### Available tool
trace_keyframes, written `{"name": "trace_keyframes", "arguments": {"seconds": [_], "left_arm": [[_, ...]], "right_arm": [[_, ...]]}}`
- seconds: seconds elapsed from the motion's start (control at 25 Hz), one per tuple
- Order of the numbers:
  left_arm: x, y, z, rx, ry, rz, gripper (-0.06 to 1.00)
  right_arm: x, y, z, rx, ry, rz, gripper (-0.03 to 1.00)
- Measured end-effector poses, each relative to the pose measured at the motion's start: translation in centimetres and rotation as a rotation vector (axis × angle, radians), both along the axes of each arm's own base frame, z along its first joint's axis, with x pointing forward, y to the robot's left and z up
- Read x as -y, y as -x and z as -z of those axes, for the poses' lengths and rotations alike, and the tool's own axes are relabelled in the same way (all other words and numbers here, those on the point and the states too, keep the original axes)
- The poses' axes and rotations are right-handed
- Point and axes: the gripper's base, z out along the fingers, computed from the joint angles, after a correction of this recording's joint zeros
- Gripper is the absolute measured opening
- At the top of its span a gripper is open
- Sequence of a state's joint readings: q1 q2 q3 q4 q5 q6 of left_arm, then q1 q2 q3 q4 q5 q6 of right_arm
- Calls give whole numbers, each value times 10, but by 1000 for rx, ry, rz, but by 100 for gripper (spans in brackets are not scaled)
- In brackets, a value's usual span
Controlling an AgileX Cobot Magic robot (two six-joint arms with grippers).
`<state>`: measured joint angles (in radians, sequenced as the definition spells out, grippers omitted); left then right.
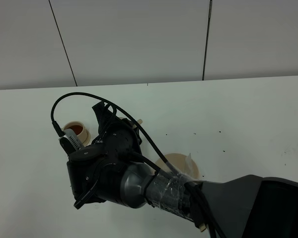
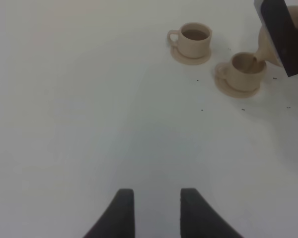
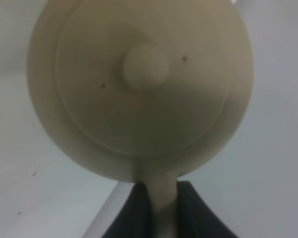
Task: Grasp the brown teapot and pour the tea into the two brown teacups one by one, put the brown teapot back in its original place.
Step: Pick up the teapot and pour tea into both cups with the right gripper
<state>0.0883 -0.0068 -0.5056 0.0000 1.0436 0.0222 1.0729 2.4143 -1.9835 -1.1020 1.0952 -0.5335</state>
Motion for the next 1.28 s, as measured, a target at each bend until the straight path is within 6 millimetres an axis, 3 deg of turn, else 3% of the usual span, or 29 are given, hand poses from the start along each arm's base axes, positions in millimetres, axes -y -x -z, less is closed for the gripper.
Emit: {"name": "trace_keyframes", "arguments": {"seconds": [1.28], "left_arm": [[0, 0, 0, 0, 0, 0, 30]], "right_arm": [[-2, -2, -4, 42, 41, -42, 9]]}}
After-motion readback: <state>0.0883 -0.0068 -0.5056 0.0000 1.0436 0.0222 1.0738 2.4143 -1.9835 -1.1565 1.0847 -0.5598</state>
